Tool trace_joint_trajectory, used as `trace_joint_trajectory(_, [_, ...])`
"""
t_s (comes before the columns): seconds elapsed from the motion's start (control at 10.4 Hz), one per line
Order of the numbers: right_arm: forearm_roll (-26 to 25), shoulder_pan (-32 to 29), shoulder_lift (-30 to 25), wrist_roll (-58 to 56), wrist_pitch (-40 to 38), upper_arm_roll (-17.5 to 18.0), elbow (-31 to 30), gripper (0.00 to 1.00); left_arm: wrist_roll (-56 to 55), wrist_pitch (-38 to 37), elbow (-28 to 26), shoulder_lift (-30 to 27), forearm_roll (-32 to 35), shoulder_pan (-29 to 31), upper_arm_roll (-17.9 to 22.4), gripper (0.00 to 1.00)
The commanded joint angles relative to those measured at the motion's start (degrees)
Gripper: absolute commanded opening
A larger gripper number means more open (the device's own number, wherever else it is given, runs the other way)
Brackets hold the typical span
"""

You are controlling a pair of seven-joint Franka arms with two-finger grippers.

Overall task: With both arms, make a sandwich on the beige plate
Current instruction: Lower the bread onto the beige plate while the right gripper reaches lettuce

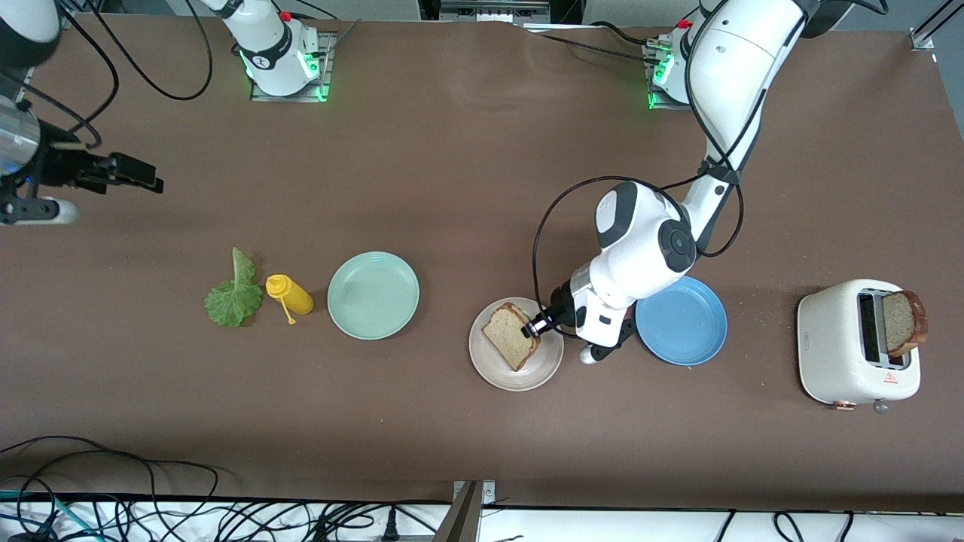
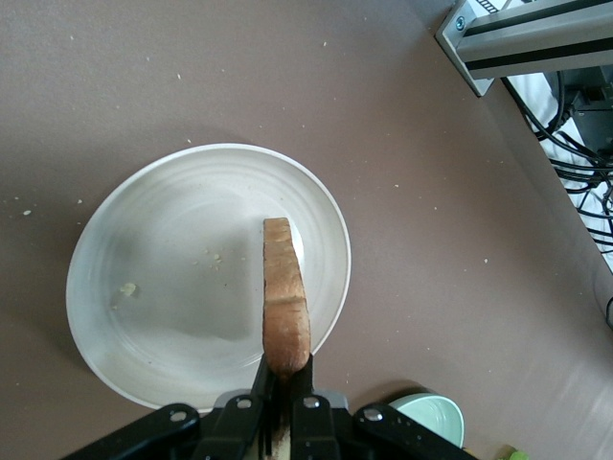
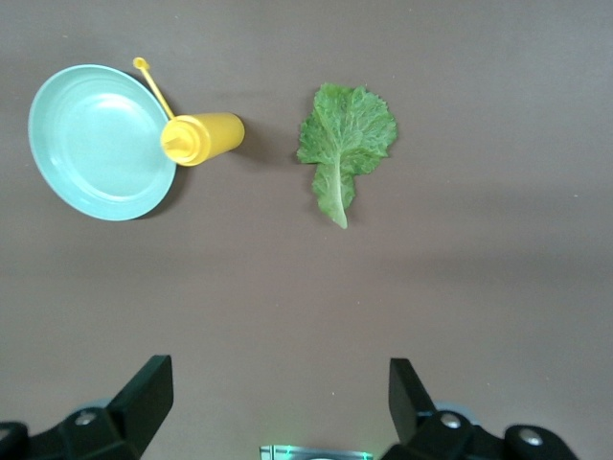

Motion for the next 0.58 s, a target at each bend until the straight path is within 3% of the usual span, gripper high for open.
trace_joint_trajectory(0.0, [-3.44, 0.22, 0.92, -0.85, 5.41, -0.11, -4.83, 1.00, 0.42, 0.93, -0.23, 0.31, -1.99, -0.64, 0.47, 0.00])
trace_joint_trajectory(0.29, [-4.43, 0.22, 3.02, -1.20, 16.13, -0.11, -13.09, 1.00, 0.51, 0.85, -0.23, 0.67, -1.63, -0.55, 0.47, 0.38])
trace_joint_trajectory(0.39, [-4.35, 0.22, 5.91, -1.20, 16.77, -0.11, -13.11, 1.00, 0.68, 0.85, -0.23, 0.58, -1.55, -0.46, 0.47, 0.58])
trace_joint_trajectory(0.48, [-4.35, 0.13, 7.59, -1.20, 18.69, -0.11, -13.20, 1.00, 0.77, 0.58, -0.23, 0.49, -1.37, -0.03, 0.47, 0.59])
